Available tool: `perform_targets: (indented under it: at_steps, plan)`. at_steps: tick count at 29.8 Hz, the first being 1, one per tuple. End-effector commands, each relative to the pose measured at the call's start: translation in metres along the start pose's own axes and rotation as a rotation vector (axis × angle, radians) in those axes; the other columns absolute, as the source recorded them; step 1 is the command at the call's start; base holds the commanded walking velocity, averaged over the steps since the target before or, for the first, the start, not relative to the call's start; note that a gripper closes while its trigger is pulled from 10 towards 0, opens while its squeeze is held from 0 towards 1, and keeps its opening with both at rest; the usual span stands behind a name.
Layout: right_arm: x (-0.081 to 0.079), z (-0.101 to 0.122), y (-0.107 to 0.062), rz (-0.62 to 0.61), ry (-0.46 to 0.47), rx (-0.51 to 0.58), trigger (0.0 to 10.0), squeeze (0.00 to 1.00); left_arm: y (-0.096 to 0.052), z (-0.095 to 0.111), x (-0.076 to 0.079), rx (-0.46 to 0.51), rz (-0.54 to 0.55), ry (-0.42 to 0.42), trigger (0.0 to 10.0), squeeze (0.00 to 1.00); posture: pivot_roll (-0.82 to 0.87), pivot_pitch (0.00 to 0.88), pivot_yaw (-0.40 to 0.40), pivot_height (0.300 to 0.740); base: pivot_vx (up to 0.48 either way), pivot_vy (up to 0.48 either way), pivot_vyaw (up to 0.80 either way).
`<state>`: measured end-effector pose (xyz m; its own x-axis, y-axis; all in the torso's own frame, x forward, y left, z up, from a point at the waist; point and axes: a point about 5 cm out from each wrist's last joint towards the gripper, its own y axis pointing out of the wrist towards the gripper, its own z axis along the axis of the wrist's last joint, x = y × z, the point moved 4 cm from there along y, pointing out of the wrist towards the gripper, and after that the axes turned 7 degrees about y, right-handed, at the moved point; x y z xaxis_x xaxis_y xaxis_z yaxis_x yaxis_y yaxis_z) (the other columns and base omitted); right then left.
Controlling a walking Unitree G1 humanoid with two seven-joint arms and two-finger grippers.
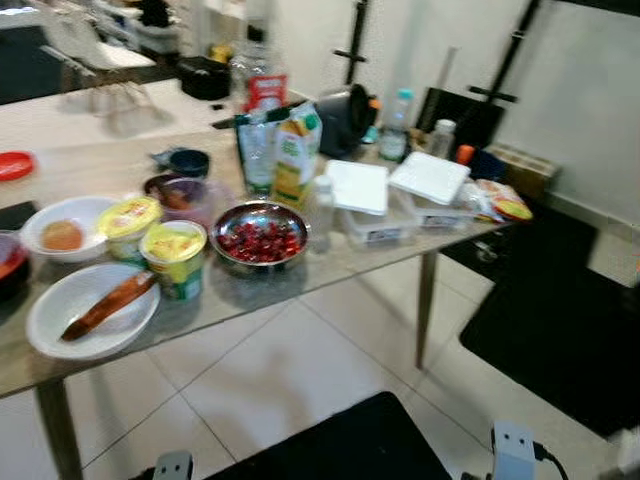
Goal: Restocking fridge
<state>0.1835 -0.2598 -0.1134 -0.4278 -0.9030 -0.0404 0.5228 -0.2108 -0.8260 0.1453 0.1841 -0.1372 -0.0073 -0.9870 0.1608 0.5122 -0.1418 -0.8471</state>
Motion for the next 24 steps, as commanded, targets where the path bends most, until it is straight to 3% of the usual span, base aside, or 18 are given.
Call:
perform_targets:
  at_steps: [1,24]
  plan:
    - [0.0032,0.0004,-0.0002,-0.01,0.004,-0.003,10.0,0.0,0.0004,-0.0037,0.004,-0.015,-0.01,0.012,10.0,0.0,-0.03,0.0,-0.028,0.74,0.0,0.0,-0.8]
    - [-0.0014,-0.0031,-0.0001,0.001,0.007,-0.009,10.0,0.0,-0.0015,-0.006,-0.0006,-0.021,-0.006,0.023,10.0,0.0,-0.02,0.0,-0.02,0.74,0.0,0.0,-0.8]
